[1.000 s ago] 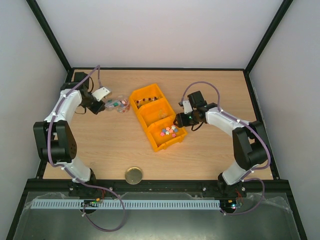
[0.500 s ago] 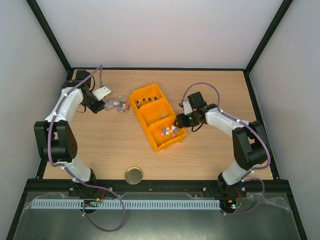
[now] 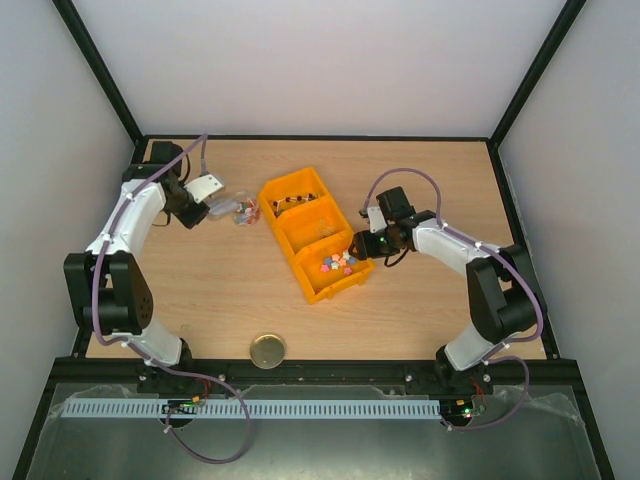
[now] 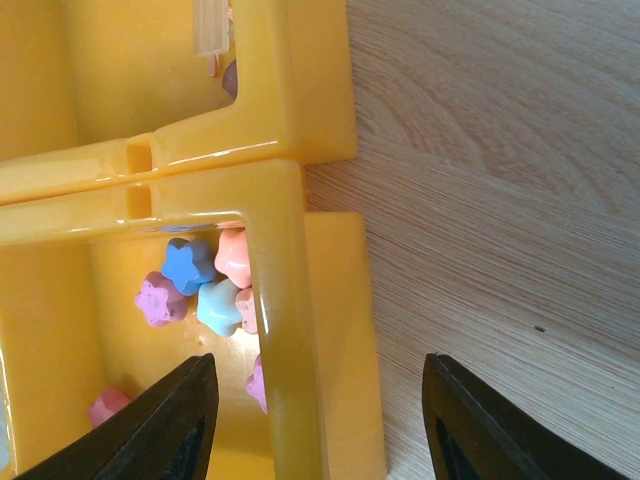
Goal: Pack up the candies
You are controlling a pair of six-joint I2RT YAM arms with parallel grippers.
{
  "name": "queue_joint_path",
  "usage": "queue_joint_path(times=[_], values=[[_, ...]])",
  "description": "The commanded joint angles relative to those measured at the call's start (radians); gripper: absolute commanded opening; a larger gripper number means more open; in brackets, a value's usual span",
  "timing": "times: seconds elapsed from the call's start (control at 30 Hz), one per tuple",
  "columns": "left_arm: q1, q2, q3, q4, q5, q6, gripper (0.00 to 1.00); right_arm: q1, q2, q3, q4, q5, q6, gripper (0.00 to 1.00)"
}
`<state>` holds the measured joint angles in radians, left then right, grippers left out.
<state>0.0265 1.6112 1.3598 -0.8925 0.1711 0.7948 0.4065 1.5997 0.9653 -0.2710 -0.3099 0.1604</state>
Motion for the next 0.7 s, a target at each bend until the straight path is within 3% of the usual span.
queue_joint_path(times=[0.0, 0.3, 0.47, 0.67], values=[[-0.005, -0.058, -0.024, 0.012, 0.002, 0.041, 0.02, 0.006, -0.031, -0.011, -0.04, -0.02, -0.002, 0.57], [-0.045, -0.284, -0.131, 0.03, 0.21, 0.189, 0.02, 0.005, -0.048, -0.027, -0.051, -0.064, 0.002, 0.57], [-0.178, -0.309, -0.091, -0.1, 0.213, 0.158, 0.02, 0.006, -0.052, -0.029, -0.061, -0.089, 0.01, 0.57], [-0.404, -0.295, -0.067, -0.244, 0.227, -0.004, 0.02, 0.005, -0.055, -0.033, -0.069, -0.108, 0.019, 0.55]])
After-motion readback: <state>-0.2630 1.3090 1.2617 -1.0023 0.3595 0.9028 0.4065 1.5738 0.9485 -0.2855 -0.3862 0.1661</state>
